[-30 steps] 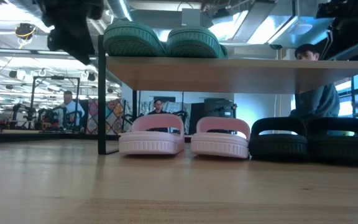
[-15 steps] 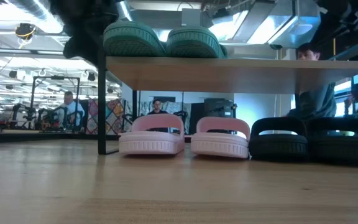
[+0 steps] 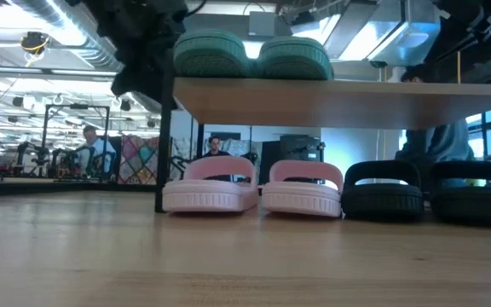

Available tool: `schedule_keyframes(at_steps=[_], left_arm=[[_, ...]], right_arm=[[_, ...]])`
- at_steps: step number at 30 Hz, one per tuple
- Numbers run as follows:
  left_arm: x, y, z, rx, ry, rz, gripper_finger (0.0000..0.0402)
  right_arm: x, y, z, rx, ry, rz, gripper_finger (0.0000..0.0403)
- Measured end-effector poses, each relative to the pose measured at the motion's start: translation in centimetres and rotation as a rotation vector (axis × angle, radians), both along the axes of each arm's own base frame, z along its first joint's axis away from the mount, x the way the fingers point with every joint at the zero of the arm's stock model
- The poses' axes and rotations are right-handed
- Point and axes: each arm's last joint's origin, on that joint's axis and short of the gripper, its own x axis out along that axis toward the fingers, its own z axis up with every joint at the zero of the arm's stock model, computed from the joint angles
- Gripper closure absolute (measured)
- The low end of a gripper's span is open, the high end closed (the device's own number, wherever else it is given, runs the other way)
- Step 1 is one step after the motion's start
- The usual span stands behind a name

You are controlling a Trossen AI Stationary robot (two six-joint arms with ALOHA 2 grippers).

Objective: Pick and place slides into the shelf
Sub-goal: Move the shelf to the right side of the table

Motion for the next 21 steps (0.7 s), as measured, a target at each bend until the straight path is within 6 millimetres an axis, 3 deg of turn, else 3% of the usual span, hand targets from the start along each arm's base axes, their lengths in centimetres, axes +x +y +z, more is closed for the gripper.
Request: schedule_keyframes(at_steps=[8, 21], left_arm=[[2.0, 0.5, -0.8, -0.025, -0.068, -0.048, 0.024], [2.6, 0.7, -0.3, -0.023, -0.143, -0.054, 0.024]], right_arm=[[0.0, 0.0, 0.0, -0.006, 0.012, 0.01, 0.0295], [0.0, 0.0, 0.0, -0.005, 0.014, 0.011, 0.0295]])
